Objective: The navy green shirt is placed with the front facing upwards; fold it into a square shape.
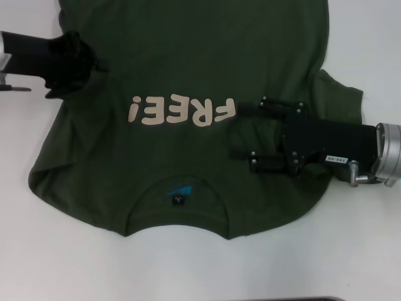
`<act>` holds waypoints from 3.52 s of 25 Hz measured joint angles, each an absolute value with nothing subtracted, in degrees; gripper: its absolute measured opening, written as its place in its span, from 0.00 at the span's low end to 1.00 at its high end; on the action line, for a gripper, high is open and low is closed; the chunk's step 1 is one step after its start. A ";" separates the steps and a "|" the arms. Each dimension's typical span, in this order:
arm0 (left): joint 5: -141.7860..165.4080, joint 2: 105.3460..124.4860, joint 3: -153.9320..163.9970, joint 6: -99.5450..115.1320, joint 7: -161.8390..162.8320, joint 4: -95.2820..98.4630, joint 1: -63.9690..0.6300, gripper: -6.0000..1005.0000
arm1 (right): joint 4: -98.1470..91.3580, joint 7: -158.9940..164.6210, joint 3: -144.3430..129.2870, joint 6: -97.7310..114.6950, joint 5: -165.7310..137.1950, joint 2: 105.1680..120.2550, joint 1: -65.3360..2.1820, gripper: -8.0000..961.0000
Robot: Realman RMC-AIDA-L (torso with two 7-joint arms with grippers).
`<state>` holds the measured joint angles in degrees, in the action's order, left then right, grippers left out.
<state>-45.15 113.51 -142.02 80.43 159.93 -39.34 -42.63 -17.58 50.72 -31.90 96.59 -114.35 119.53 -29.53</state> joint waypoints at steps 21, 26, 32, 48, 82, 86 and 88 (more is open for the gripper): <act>-53.36 114.05 -141.99 82.13 153.42 -39.29 -41.57 0.56 | -17.66 50.53 -31.88 95.95 -114.17 119.53 -28.74 0.86; -53.24 114.58 -141.99 81.53 153.51 -39.26 -42.09 0.72 | -17.67 50.53 -31.90 95.90 -114.09 119.53 -28.79 0.86; -51.69 115.86 -138.40 77.64 155.95 -39.06 -43.89 0.74 | -17.67 50.53 -31.90 95.79 -114.12 119.53 -28.66 0.86; -49.17 115.15 -133.83 75.49 159.82 -42.04 -44.27 0.73 | -17.66 50.53 -31.44 94.92 -114.08 119.53 -28.65 0.86; -54.27 115.84 -134.12 66.98 155.55 -32.83 -46.57 0.73 | -17.66 50.53 -31.56 94.14 -114.32 119.44 -28.50 0.86; -56.63 114.76 -134.70 67.72 155.06 -32.86 -44.82 0.73 | -17.82 50.53 -31.61 94.14 -114.24 119.45 -28.48 0.86; -56.60 114.56 -134.76 67.65 155.21 -32.87 -44.14 0.73 | -18.05 50.54 -31.64 94.13 -114.18 119.49 -28.48 0.86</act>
<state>-56.60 114.56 -134.77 67.65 155.21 -32.87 -44.14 -18.05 50.54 -31.64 94.13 -114.18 119.49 -28.48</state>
